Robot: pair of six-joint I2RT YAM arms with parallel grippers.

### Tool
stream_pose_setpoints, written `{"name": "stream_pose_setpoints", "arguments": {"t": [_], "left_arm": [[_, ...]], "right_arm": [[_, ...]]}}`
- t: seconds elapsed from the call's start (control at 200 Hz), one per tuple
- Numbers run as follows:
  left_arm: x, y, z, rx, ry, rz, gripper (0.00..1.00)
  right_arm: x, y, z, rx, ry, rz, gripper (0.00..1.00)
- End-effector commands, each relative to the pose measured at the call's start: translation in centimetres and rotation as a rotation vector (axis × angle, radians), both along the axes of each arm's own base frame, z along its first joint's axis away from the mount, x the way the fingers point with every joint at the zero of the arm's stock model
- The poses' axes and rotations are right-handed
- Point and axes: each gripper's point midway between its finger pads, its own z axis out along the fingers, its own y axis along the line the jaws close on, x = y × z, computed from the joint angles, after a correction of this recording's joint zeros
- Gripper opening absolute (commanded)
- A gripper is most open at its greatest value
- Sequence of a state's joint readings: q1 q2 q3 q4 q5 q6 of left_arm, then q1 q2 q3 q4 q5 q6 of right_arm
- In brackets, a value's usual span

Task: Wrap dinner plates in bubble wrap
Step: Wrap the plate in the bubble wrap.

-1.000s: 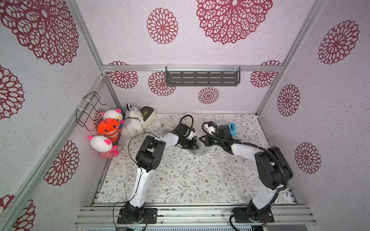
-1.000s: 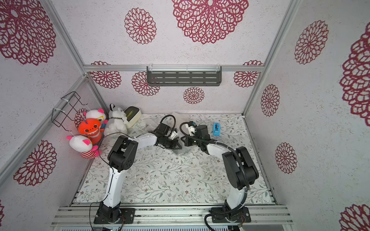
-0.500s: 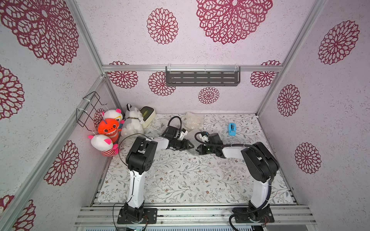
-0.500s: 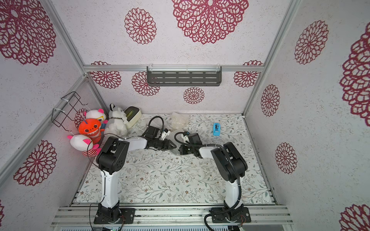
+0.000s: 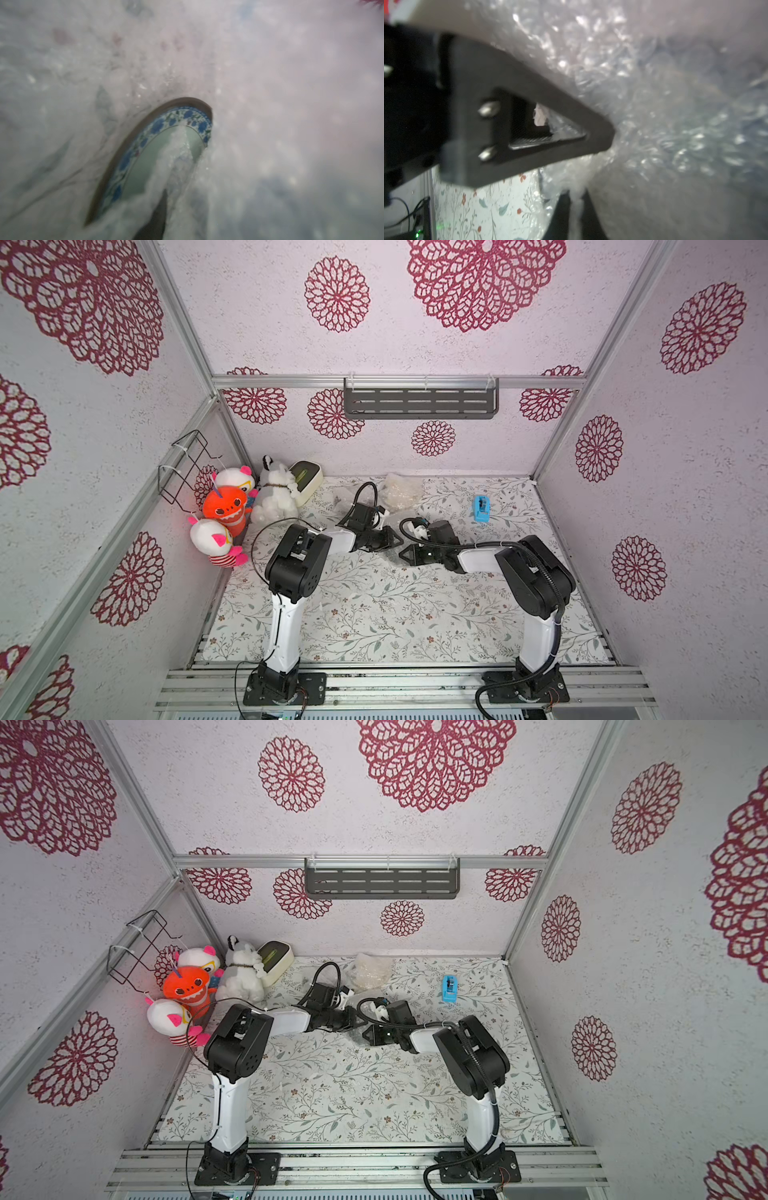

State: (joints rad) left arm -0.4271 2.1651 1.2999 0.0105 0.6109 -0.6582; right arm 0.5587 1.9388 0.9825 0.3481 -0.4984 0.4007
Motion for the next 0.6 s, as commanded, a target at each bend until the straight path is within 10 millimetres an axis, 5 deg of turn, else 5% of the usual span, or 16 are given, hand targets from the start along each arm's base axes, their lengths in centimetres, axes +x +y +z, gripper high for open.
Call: {"name": "stream_pose_setpoints", "arguments": {"t": [0.0,0.045,0.16,0.25,0.59], "left_arm": [[-1.4,1.8,-2.4,0.13,0.071,0.023,0.08],[-1.9,2.1,-2.9,0.151,0.078,0.004,0.04],[-2.9,2.2,-3.6,0.163,0.096,-0.041,0.0],[-3.1,2.1,-3.5,0.157,0.093,-0.058,0.0],[-3.6,2.3,-3.9,0.172,0.112,-0.1,0.04]], "right_arm": [[-0.4,-0.9,3.1,0.031,-0.039,0.055,0.41],[1.0,-2.8,3.8,0.002,-0.051,0.009,0.56],[5.1,-8.7,4.0,-0.053,-0.055,-0.163,0.63],[7.0,-10.2,3.0,-0.045,-0.042,-0.154,0.66],[10.3,-2.2,2.0,0.193,0.046,0.268,0.62]]}}
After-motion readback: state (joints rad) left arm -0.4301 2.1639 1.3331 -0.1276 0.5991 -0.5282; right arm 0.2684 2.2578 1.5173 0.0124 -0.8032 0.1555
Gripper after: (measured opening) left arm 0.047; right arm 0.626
